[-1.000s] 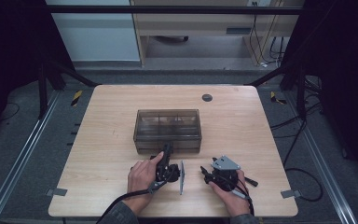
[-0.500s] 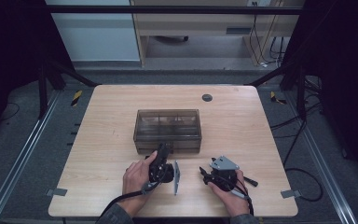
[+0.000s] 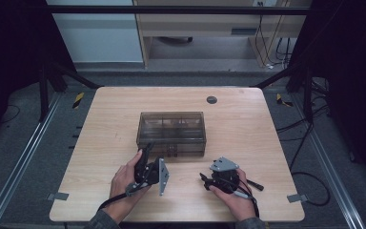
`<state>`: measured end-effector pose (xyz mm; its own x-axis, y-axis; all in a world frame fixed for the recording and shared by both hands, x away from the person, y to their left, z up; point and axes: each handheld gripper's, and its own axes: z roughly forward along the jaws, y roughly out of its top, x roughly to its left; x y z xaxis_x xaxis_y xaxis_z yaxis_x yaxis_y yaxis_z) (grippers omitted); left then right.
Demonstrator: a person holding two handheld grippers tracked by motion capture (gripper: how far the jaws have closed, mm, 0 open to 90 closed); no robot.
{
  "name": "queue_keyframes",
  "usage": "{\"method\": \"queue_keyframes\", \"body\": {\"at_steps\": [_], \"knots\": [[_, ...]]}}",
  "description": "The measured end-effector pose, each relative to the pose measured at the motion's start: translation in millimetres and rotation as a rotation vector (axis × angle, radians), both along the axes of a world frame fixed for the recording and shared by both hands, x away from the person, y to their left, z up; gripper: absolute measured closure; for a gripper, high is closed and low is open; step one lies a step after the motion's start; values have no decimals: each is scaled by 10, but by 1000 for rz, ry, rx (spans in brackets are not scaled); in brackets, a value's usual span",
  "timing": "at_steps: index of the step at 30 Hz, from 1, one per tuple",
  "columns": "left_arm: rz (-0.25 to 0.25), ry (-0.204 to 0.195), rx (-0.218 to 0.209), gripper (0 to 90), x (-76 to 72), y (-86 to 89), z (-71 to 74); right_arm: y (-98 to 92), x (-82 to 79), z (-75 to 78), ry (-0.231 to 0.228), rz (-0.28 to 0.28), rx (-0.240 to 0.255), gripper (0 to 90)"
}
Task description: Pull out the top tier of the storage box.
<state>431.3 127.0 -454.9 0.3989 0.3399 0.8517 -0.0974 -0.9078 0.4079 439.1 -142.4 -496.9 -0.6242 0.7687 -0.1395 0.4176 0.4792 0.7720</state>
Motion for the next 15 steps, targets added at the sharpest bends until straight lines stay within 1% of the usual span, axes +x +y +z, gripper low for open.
{"method": "queue_keyframes", "body": {"at_steps": [3, 7, 9, 10, 11, 15], "knots": [[-5, 24, -30, 305, -8, 109, 29, 11, 4, 31, 10, 18, -15, 260], [-9, 58, -61, 281, -17, 268, 87, 33, 35, 109, 30, 39, -45, 236], [-7, 96, -90, 266, -10, 355, 116, 40, 48, 148, 37, 54, -53, 228], [-8, 114, -117, 262, -6, 410, 128, 43, 58, 172, 40, 60, -57, 227], [-8, 127, -129, 262, -4, 444, 139, 46, 69, 201, 45, 68, -63, 226], [-13, 190, -201, 259, 26, 614, 180, 62, 98, 297, 41, 91, -76, 249]]}}
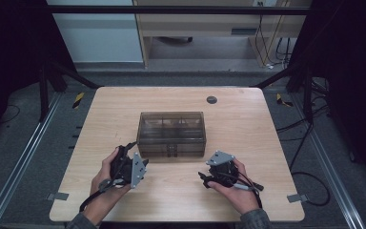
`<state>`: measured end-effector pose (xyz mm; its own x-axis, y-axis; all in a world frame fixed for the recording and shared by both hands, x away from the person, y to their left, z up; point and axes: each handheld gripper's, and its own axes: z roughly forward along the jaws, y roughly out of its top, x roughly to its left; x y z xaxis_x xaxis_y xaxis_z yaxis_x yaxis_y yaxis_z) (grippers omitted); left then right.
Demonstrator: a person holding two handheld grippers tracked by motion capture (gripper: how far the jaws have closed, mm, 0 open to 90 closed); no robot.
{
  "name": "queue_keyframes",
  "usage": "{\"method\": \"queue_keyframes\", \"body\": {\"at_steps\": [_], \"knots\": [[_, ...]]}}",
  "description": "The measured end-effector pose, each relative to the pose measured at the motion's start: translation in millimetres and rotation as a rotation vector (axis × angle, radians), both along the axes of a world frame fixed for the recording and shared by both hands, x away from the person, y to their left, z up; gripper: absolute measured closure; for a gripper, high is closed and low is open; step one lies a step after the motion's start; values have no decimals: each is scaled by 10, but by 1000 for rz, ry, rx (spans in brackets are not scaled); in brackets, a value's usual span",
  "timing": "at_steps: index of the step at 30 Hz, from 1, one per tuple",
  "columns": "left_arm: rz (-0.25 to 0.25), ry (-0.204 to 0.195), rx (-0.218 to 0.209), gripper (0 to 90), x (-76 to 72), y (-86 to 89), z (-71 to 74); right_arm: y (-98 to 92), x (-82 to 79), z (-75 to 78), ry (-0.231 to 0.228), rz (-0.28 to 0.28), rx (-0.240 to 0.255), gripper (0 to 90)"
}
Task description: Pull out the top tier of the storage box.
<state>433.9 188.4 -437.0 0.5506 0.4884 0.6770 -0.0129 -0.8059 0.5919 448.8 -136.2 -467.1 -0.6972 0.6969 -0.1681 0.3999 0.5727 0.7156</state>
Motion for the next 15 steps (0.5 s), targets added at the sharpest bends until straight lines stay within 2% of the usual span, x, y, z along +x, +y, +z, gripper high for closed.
{"method": "queue_keyframes", "body": {"at_steps": [4, 7, 15], "knots": [[0, 70, -99, 258, 47, 174, 16, 10, 28, 114, -16, 26, 22, 305], [-4, 107, -140, 258, 76, 266, 12, 11, 55, 188, -36, 31, 17, 348], [-34, 160, -186, 354, 120, 376, 50, 34, 119, 290, -63, 52, -31, 478]]}}
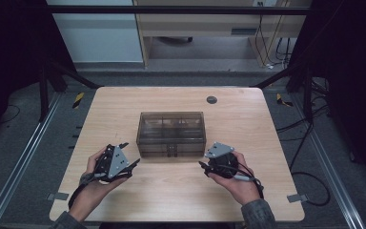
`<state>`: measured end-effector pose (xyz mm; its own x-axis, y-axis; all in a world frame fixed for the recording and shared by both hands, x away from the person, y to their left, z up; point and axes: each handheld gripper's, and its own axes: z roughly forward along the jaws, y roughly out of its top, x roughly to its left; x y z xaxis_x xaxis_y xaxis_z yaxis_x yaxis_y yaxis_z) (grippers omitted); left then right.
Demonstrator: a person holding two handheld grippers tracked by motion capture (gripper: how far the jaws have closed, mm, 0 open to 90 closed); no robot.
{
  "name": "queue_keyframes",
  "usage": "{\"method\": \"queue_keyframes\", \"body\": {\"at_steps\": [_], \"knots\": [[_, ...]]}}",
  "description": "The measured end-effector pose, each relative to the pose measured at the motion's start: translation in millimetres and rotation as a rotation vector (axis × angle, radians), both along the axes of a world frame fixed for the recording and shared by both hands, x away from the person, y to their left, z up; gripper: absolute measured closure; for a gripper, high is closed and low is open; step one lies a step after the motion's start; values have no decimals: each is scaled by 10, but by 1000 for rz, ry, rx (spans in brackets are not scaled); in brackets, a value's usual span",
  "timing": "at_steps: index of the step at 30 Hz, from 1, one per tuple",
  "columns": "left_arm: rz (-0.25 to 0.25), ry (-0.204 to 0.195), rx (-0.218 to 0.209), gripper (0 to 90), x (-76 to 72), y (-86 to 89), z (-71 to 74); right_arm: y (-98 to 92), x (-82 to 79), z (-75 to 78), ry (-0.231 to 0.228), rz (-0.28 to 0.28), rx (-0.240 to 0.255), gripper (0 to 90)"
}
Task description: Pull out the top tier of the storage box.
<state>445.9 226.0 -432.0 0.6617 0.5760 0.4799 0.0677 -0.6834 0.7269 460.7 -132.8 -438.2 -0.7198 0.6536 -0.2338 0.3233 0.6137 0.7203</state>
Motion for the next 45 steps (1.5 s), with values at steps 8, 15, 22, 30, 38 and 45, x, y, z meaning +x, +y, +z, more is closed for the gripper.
{"method": "queue_keyframes", "body": {"at_steps": [8, 15, 22, 30, 38, 45], "knots": [[1, 56, -14, 464, 124, -20, 6, -34, 82, 80, -19, -8, -19, 563], [-9, 119, -39, 482, 217, -31, -18, -39, 168, 130, -25, -1, -30, 588], [-13, 138, -37, 487, 251, -35, -16, -11, 202, 174, -32, 8, -43, 595], [-28, 151, -43, 506, 265, -52, -20, -1, 216, 180, -30, 17, -60, 595], [-35, 170, -59, 507, 289, -68, -32, 11, 231, 183, -32, 20, -65, 593], [-37, 173, -59, 492, 297, -87, -42, 6, 235, 178, -34, 24, -68, 591]]}}
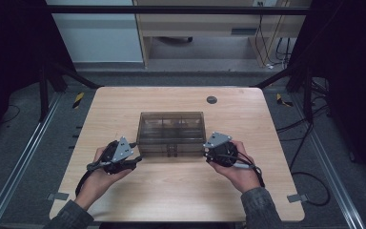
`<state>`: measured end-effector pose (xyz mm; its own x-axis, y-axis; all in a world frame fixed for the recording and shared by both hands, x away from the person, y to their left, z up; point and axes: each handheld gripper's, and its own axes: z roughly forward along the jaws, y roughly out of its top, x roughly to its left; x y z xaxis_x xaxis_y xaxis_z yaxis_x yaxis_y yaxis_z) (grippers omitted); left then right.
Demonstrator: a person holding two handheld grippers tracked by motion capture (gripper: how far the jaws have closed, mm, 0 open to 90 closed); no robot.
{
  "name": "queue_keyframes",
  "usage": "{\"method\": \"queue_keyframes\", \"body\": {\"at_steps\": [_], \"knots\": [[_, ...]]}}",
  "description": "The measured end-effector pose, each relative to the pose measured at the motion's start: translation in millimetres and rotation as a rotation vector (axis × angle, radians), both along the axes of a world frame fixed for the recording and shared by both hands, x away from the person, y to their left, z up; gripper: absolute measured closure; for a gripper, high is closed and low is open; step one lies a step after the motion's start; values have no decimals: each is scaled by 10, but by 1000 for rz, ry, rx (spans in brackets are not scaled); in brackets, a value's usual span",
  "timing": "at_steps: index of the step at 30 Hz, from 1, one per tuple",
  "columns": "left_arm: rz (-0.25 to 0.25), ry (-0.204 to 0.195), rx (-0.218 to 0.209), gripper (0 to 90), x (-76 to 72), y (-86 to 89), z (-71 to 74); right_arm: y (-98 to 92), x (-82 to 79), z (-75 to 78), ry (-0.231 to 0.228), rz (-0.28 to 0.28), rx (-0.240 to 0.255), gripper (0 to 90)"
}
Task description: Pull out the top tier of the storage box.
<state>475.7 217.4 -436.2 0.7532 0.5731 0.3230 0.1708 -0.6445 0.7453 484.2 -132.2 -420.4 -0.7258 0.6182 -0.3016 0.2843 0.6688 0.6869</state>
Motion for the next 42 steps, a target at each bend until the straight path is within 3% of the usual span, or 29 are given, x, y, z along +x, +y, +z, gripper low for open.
{"method": "queue_keyframes", "body": {"at_steps": [25, 36, 42], "knots": [[0, 7, -6, 498, 26, -4, -11, 31, 32, -37, 2, 11, -18, 604], [30, -27, -9, 698, 19, 27, -1, 5, 28, -22, -11, 14, -11, 734], [26, -31, -5, 750, -14, 43, 8, 8, 3, -7, -15, 22, -14, 782]]}}
